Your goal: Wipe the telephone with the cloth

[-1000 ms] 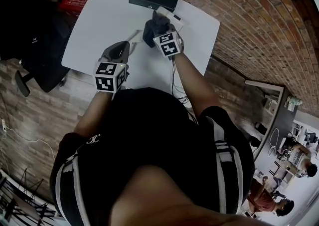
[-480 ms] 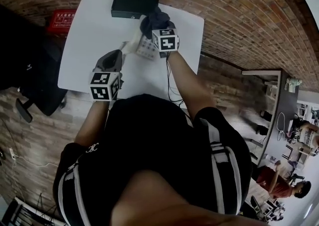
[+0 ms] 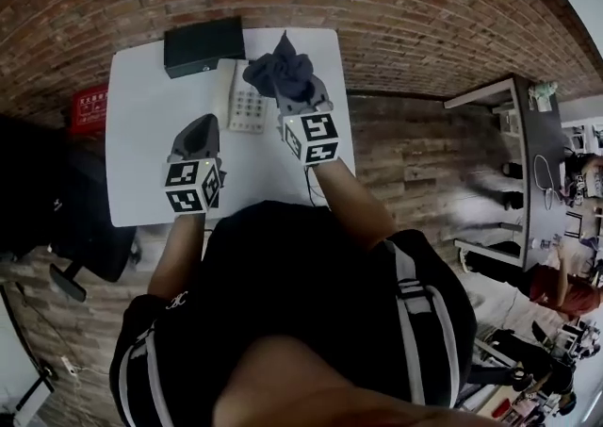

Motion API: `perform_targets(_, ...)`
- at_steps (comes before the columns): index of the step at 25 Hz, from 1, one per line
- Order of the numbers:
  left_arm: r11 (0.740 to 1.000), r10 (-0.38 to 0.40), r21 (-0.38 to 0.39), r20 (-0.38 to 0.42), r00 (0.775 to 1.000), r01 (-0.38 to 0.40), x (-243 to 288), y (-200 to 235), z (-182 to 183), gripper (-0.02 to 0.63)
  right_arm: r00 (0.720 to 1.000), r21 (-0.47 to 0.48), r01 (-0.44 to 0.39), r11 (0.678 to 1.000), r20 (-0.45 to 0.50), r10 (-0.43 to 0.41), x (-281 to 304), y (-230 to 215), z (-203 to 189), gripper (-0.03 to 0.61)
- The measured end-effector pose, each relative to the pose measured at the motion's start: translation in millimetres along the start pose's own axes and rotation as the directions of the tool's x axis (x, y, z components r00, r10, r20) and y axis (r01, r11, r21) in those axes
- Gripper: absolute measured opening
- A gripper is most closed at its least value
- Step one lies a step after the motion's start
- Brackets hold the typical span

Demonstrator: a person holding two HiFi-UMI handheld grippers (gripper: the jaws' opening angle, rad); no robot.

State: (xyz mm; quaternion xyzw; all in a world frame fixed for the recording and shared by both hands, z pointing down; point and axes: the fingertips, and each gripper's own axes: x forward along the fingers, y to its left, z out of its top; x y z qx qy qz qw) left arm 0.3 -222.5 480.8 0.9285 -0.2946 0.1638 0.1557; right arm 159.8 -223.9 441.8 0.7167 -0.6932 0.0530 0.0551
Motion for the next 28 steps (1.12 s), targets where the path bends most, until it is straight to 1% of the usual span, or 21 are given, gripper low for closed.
perform_targets(4, 0.998, -0.024, 0.066, 0.012, 1.0, 0.023, 4, -20, 7, -0.008, 0.998, 0.002, 0.052, 0.999, 0.022, -0.052, -48, -5, 3, 0.054)
perform_targets(8, 0.993, -0.061, 0.1, 0.026, 0.998, 0.058, 5, -36, 12, -0.008, 0.997, 0.018, 0.058, 0.998, 0.049, -0.059, -70, -2, 8, 0.054)
perform_targets(13, 0.99, -0.097, 0.105, 0.034, 0.995, 0.093, -1, -53, 6, -0.008, 0.997, 0.023, 0.055, 0.998, 0.058, -0.056, -86, 4, 9, 0.054)
perform_targets(18, 0.988, -0.121, 0.096, 0.014, 0.993, 0.119, 0, -62, -10, -0.008, 0.997, 0.025, 0.06, 0.998, 0.052, -0.061, -100, 7, 3, 0.054)
perform_targets(23, 0.983, -0.151, 0.101, 0.001, 0.988, 0.15, -4, -79, -20, -0.008, 0.997, 0.064, 0.071, 0.995, 0.039, -0.074, -115, 6, -5, 0.054)
perform_targets(28, 0.982, -0.158, 0.103, 0.002, 0.988, 0.157, -8, -85, -23, -0.008, 0.995, 0.061, 0.081, 0.995, 0.049, -0.084, -122, 5, -2, 0.054)
